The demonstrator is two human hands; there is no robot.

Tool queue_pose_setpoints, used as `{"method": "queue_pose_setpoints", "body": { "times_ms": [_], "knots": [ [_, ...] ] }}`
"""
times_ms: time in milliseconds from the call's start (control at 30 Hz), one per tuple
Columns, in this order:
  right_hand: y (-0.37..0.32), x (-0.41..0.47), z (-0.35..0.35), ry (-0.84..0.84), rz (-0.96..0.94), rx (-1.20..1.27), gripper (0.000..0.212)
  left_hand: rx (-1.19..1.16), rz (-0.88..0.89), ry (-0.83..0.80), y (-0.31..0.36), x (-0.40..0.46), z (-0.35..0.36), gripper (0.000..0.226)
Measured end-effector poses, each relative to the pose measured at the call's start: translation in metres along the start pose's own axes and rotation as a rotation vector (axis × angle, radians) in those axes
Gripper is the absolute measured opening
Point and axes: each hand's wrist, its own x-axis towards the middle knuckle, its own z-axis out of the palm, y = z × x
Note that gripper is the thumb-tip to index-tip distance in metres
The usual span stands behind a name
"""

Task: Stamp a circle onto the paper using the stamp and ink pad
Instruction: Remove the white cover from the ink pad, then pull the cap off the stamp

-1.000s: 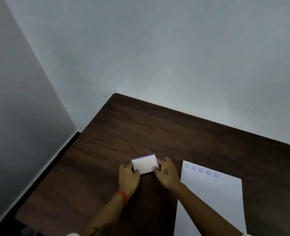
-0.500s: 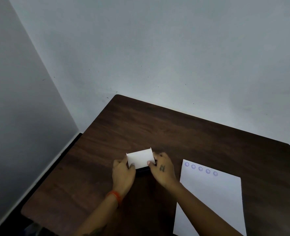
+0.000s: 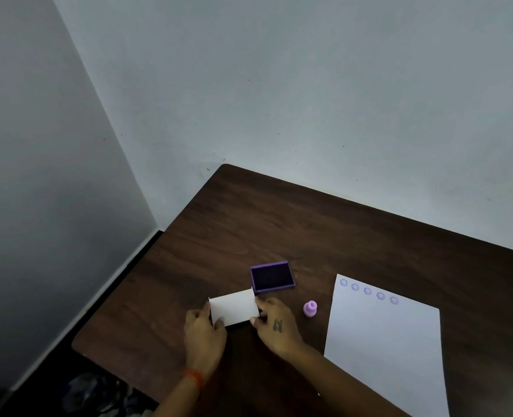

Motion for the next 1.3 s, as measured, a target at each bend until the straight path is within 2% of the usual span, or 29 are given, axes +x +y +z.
{"method": "queue_pose_setpoints", "body": {
  "times_ms": [300, 433, 533, 700, 800, 867, 1067, 1167, 1300],
  "knots": [
    [0.002, 0.001, 0.002, -0.071, 0.008, -0.022, 0.057, 0.116, 0.023, -0.035, -0.010, 0.004, 0.003, 0.053],
    [0.001, 0.001, -0.005, -0.071, 0.001, 0.070, 0.058, 0.163, 0.035, 0.038, -0.003, 0.003, 0.004, 0.066],
    [0.001, 0.001, -0.019, 0.006, -0.026, 0.176, 0.057, 0.144, 0.181, 0.079, 0.012, 0.003, 0.007, 0.068],
    [0.008, -0.002, -0.055, 0.264, -0.039, 0.288, 0.047, -0.018, 0.462, -0.066, 0.048, 0.002, 0.028, 0.071],
    [0.020, -0.007, -0.070, 0.400, 0.004, 0.284, 0.044, -0.026, 0.511, -0.187, 0.063, -0.001, 0.048, 0.075],
    [0.031, -0.009, -0.075, 0.427, 0.076, 0.284, 0.044, -0.009, 0.523, -0.257, 0.069, -0.001, 0.061, 0.075],
    [0.060, -0.020, -0.063, 0.425, 0.206, 0.281, 0.038, -0.020, 0.522, -0.428, 0.075, -0.001, 0.091, 0.056],
    [0.065, -0.023, -0.057, 0.401, 0.196, 0.320, 0.029, 0.033, 0.540, -0.421, 0.073, 0.001, 0.102, 0.034],
    [0.069, -0.022, -0.056, 0.411, 0.144, 0.282, 0.025, 0.058, 0.536, -0.391, 0.072, 0.005, 0.110, 0.021]
  ]
}}
